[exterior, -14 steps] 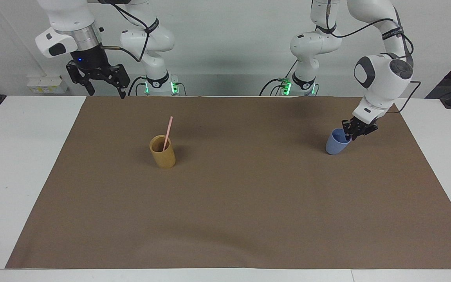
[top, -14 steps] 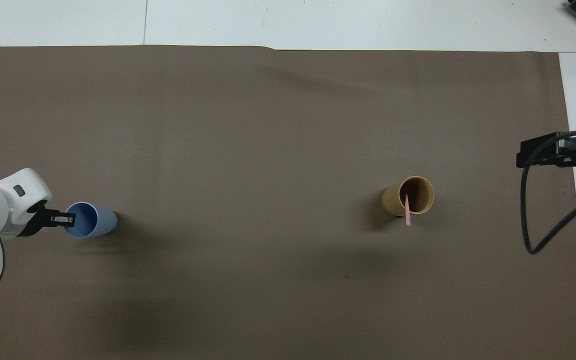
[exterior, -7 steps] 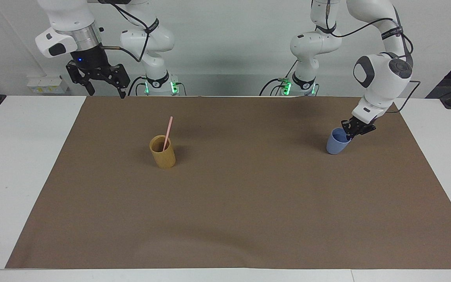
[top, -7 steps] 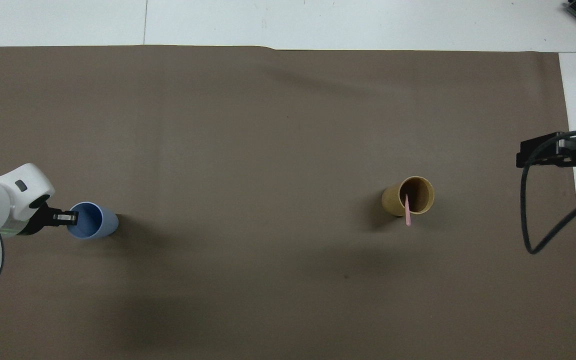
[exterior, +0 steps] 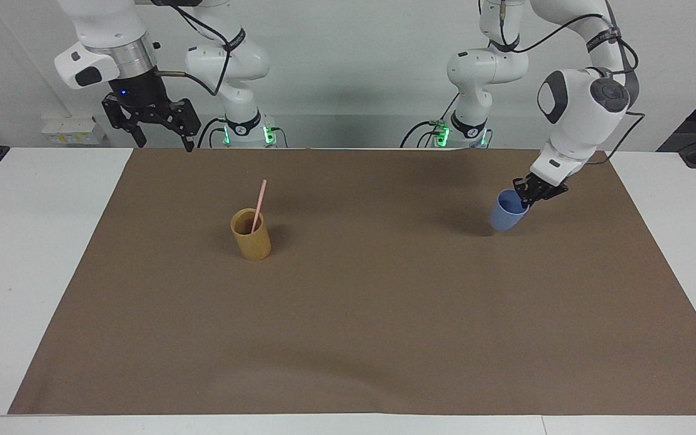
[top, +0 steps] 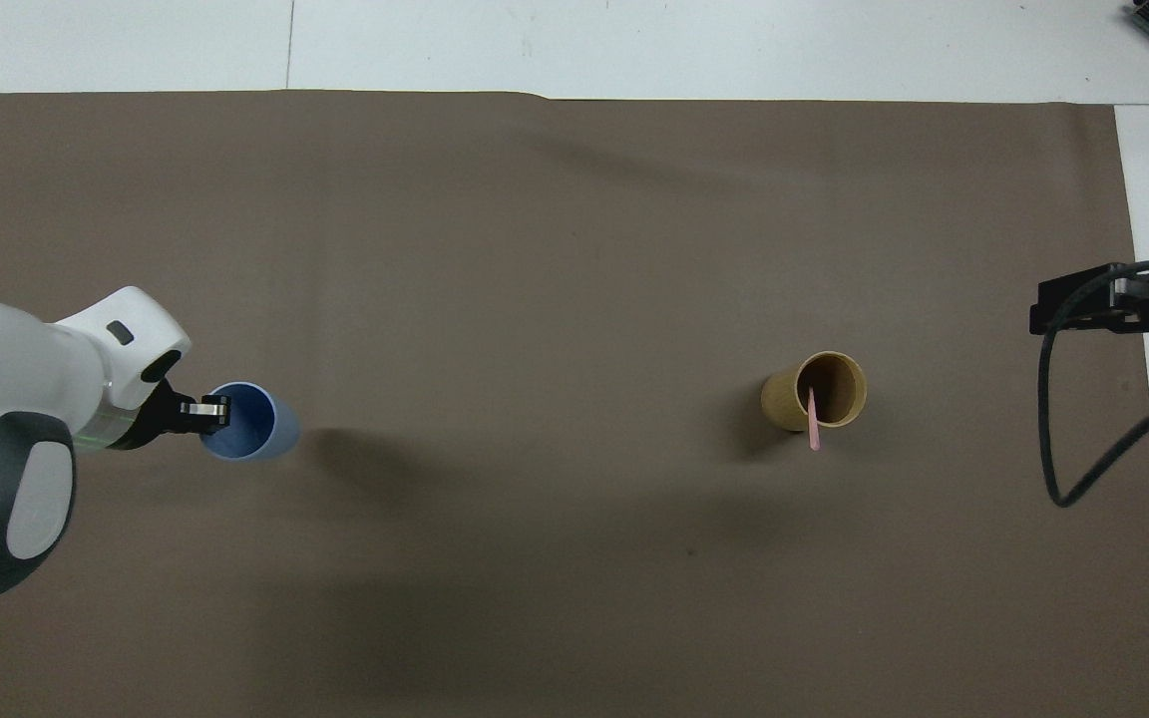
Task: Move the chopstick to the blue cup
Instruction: 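Slide the blue cup toward the table center with the left gripper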
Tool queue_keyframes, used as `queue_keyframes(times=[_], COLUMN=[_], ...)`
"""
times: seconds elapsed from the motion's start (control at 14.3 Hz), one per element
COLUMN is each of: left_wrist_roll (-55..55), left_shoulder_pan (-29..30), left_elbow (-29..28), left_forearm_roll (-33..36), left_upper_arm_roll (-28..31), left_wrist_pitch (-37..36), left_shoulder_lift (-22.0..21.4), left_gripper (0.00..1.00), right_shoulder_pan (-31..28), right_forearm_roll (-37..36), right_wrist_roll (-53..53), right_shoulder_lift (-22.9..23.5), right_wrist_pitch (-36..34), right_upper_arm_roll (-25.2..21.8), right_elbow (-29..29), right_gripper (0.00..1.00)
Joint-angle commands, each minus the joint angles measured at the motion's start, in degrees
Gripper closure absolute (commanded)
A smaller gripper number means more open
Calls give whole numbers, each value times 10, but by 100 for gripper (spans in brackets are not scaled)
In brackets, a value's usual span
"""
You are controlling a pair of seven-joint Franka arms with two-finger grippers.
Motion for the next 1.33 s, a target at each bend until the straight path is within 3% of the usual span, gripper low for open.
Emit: queue_keyframes(times=[0.0,0.35,0.77,1.05,1.12,1.26], left_wrist_roll=[-67,-173,-222,-225,-225,-225], left_shoulder_pan=[-48,-121,-160,-162,-162,-162], left_elbow=[13,20,20,20,20,20], left_forearm_roll=[-1,-2,-3,-3,-3,-3], left_upper_arm_roll=[9,8,8,8,8,8], left_wrist_pitch=[18,89,145,146,145,144], left_shoulder_lift=[19,73,106,108,108,108], left_gripper=[100,100,100,100,92,52], right_shoulder_pan=[-6,-4,2,4,4,4], right_forearm_roll=[5,5,3,2,2,2], right_wrist_roll=[3,3,5,5,6,11], right_shoulder_lift=[-4,-4,-4,-6,-9,-10], right_wrist_pitch=[2,7,8,12,12,14], right_upper_arm_roll=[4,4,6,9,9,10], right_elbow=[-5,-7,-10,-15,-19,-21], right_gripper=[0,0,0,0,0,0])
